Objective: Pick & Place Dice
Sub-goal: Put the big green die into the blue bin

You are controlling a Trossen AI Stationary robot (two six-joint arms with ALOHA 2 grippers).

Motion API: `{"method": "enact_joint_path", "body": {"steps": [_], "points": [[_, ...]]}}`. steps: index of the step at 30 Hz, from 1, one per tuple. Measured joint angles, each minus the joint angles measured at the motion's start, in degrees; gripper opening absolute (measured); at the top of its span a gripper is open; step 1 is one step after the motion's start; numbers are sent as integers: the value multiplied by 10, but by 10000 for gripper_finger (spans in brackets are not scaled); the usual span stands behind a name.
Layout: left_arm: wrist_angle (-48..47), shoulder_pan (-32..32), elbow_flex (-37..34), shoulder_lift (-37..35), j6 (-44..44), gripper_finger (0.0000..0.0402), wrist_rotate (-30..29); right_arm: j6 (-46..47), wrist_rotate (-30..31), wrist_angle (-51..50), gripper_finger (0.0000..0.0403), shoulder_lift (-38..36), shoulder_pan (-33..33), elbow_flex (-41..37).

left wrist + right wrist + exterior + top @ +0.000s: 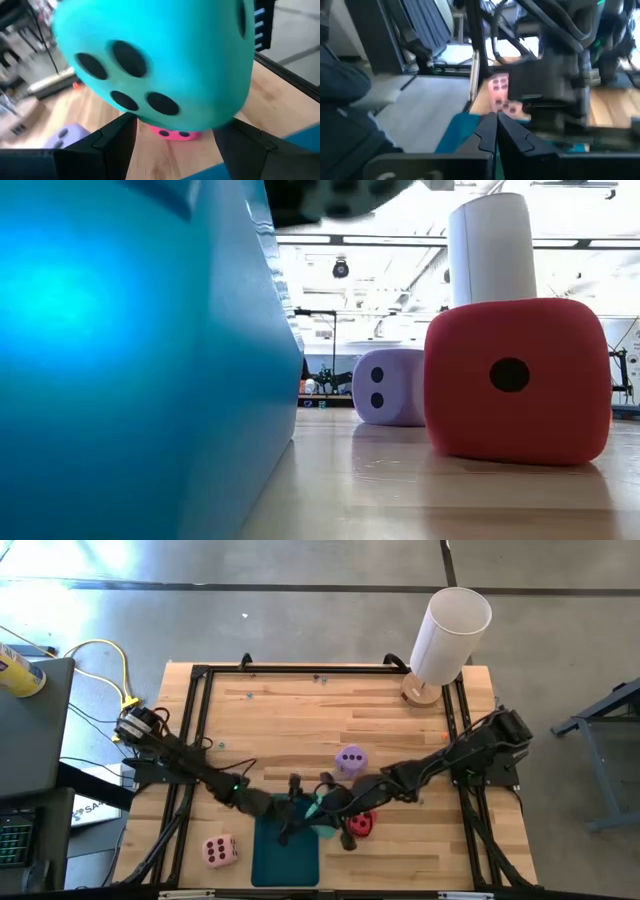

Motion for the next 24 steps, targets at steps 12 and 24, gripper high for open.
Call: {"method": "enact_joint_path", "body": {"steps": [12,24], "points": [[197,-131,3,-33,94,246,-118,18,-158,-2,1,83,-54,58],[307,-167,7,-35,118,246,-350,64,-152,29,1,143,-114,63]]}}
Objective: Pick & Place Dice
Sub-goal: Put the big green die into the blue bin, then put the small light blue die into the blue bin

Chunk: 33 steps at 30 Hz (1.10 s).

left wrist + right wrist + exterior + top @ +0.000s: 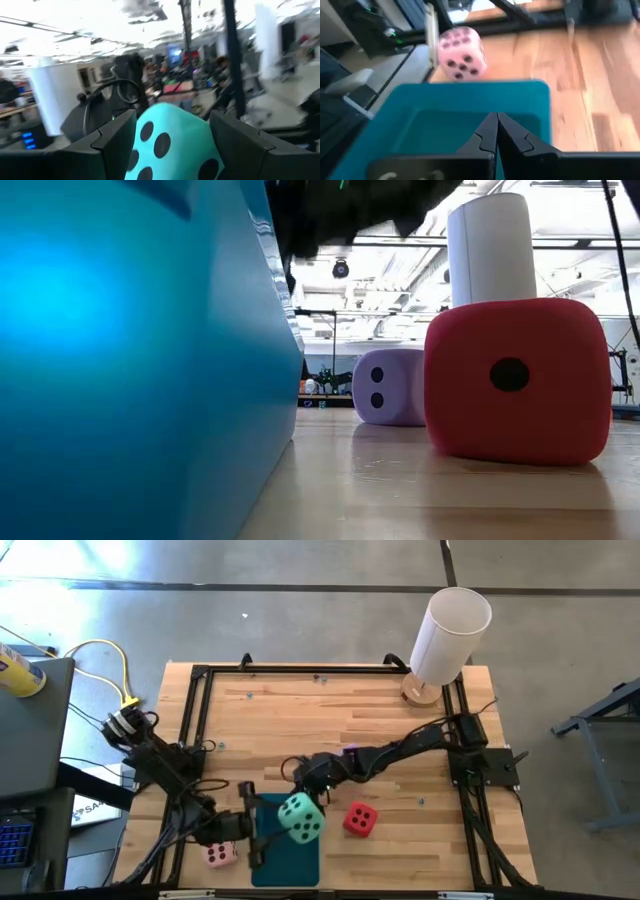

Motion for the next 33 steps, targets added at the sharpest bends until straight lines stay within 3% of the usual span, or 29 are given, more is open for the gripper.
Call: {"method": "enact_joint_path", "body": {"steps": [6,15,33], "points": [[3,-23,-2,2,8,246,-19,-7,-2,-34,1,-6,10,3],[2,-54,-3,3,18,246,-181,-6,51,-92,2,-13,24,3],[-7,-89,-4,4,-12,246,-215,12,104,-178,2,-25,40,4]]}}
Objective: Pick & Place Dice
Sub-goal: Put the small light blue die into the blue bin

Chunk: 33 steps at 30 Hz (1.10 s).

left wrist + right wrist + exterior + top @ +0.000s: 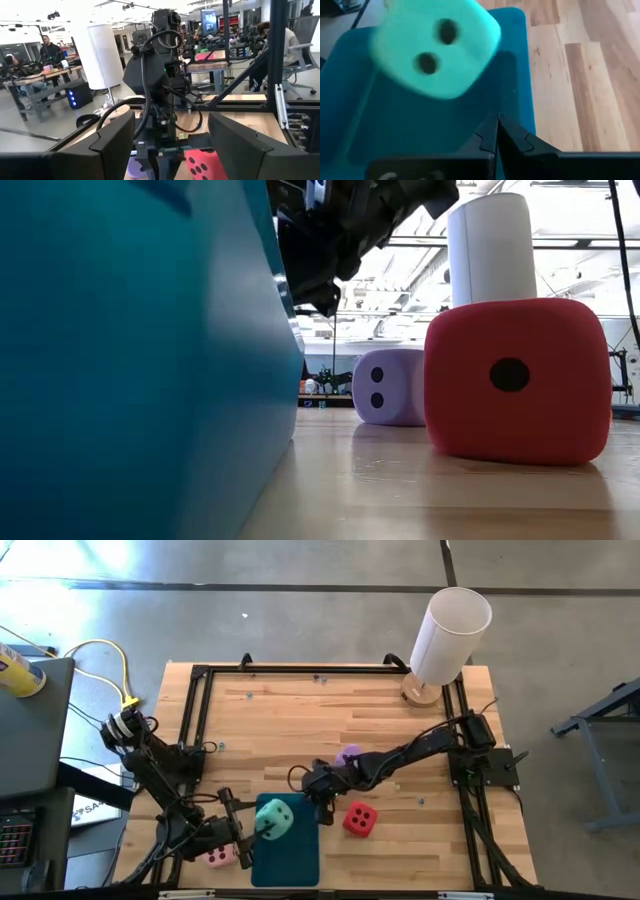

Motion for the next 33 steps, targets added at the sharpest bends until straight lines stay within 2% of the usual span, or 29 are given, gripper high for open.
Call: {"method": "enact_joint_path", "body": {"steps": [12,16,21,24,26,33], "points": [[0,0,0,0,5,246,0,-40,114,-11,2,-21,15,0],[0,-1,0,0,5,246,-1,-63,218,-40,2,-50,40,0],[-1,-1,0,0,4,246,-2,-59,408,-110,2,-94,93,0],[-1,-6,0,0,1,246,-6,-10,493,-196,2,-119,131,0],[-1,-10,0,0,1,246,-9,45,527,-267,2,-138,156,0],[-1,-14,0,0,2,246,-11,336,589,-543,2,-185,260,0]]}}
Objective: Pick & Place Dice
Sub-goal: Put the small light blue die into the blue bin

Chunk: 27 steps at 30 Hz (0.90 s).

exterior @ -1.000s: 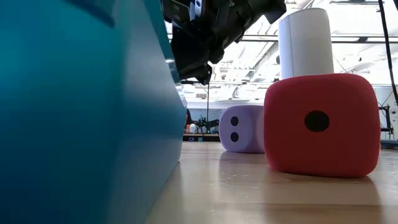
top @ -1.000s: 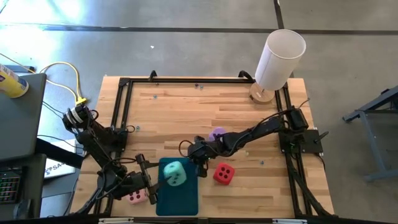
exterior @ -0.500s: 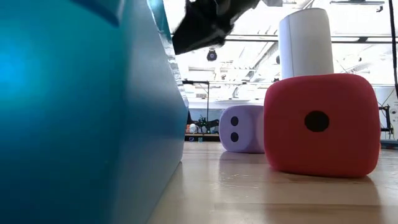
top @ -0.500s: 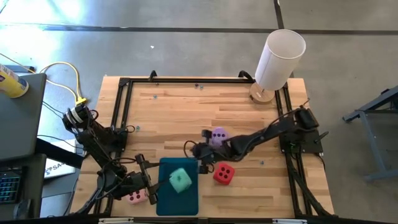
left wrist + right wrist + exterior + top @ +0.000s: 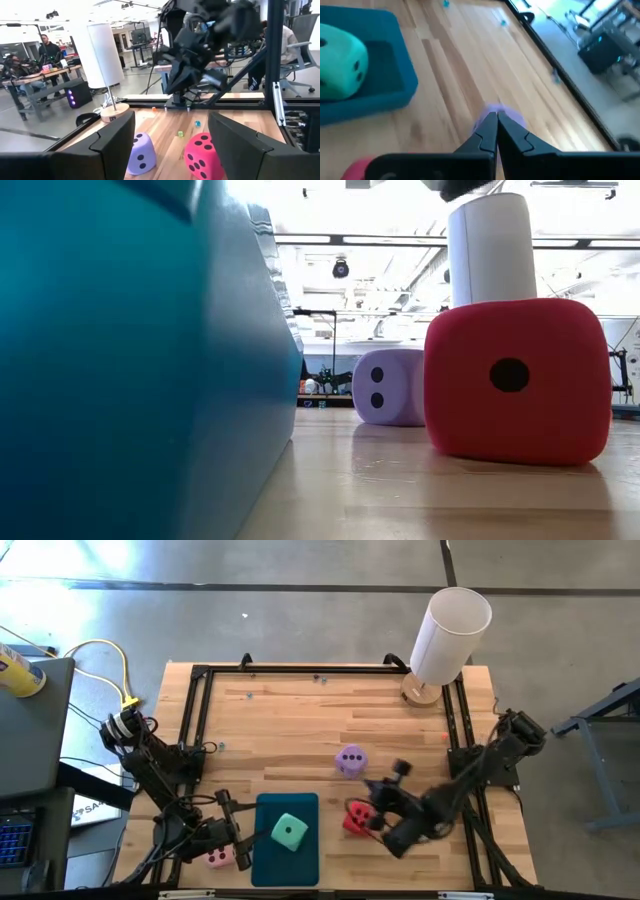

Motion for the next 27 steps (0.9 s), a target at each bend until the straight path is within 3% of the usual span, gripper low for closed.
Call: {"method": "enact_joint_path", "body": {"steps": [4,8,14,22,27], "points": [[0,-1,0,0,-2,246,0,198,-8,-155,2,-6,70,-1],[0,-8,0,0,-2,246,0,321,-43,-218,2,-5,130,-19],[0,-15,0,0,-5,246,-4,440,-89,-278,2,-5,170,-50],[0,-37,0,0,-48,246,-5,554,-209,-289,4,-5,172,-93],[0,-26,0,0,-14,246,-4,572,-261,-268,42,-5,172,-125]]}}
